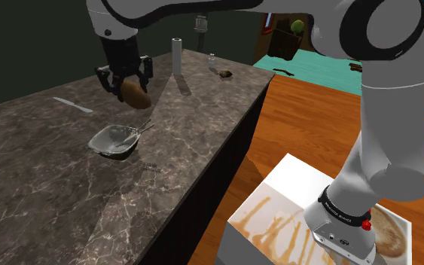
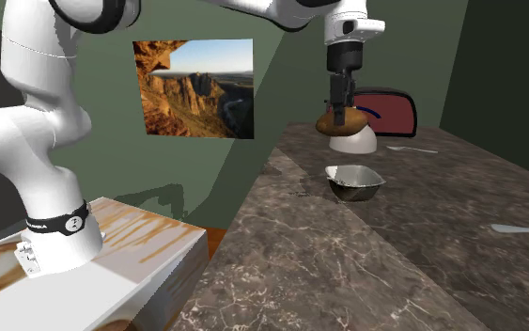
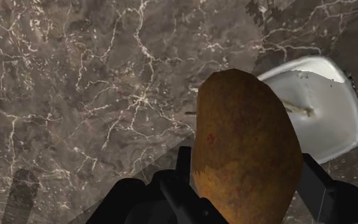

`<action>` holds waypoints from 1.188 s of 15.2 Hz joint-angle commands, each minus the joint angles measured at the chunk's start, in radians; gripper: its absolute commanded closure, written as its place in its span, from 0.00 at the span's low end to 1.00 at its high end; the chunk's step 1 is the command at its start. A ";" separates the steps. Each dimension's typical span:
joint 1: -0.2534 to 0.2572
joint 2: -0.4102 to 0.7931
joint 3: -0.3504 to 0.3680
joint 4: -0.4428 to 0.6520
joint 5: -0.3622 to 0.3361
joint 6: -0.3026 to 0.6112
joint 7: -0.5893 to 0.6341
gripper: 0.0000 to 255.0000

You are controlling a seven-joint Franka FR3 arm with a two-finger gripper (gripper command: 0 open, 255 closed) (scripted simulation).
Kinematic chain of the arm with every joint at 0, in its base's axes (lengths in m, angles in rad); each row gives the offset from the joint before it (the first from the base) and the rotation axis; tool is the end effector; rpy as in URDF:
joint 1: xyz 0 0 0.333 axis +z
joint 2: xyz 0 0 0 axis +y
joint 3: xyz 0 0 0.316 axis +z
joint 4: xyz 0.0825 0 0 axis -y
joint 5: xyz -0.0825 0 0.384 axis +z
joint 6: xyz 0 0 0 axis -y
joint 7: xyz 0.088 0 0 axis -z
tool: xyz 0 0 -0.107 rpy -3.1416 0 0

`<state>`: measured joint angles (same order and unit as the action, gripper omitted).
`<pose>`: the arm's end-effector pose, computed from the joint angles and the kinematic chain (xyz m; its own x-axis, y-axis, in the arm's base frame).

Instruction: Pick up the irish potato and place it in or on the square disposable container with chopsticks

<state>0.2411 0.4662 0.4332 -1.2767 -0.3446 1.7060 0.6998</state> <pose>0.5925 0.3533 0.5058 0.9950 -0.0152 0.0987 -0.0265 -0.9931 0.1145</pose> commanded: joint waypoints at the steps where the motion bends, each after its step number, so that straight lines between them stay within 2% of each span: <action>1: 0.060 0.127 -0.011 0.201 -0.040 -0.079 0.003 1.00; 2: 0.098 0.200 -0.021 0.323 -0.058 -0.128 -0.003 1.00; 3: 0.178 0.352 -0.044 0.594 -0.091 -0.236 -0.030 1.00; 9: 0.132 0.287 -0.037 0.393 -0.075 -0.109 0.004 1.00; 18: 0.098 0.263 -0.033 0.233 -0.076 0.018 0.035 1.00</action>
<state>0.3408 0.7289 0.4002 -1.0329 -0.4194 1.7131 0.7314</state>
